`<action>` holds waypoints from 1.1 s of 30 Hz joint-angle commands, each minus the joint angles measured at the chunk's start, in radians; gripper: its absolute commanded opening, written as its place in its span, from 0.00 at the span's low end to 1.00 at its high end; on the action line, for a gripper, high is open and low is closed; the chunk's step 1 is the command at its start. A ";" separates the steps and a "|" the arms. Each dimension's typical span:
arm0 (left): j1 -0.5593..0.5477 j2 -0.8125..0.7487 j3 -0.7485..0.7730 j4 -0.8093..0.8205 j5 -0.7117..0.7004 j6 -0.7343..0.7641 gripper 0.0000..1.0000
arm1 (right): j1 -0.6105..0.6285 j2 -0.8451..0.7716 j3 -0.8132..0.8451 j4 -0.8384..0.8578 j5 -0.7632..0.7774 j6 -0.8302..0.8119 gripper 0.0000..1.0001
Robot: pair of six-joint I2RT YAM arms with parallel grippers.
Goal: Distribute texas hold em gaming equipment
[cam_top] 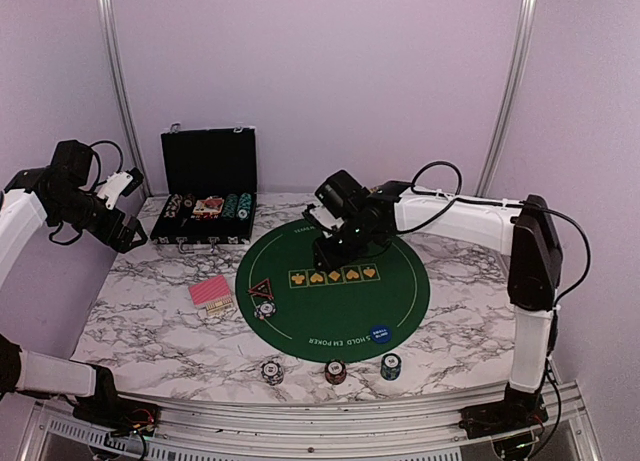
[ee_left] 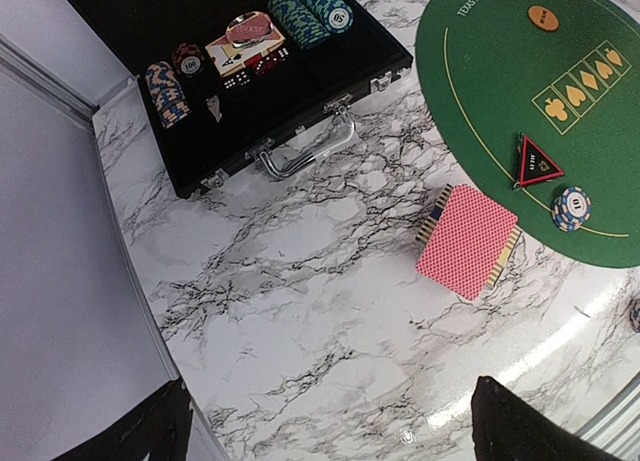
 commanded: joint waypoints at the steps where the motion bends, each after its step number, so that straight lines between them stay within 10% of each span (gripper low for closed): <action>1: -0.003 -0.016 0.012 -0.021 -0.004 0.010 0.99 | -0.121 0.022 0.010 0.059 0.052 -0.033 0.10; 33: -0.003 0.000 0.006 -0.021 -0.002 0.018 0.99 | -0.339 0.394 0.273 0.166 0.070 -0.008 0.10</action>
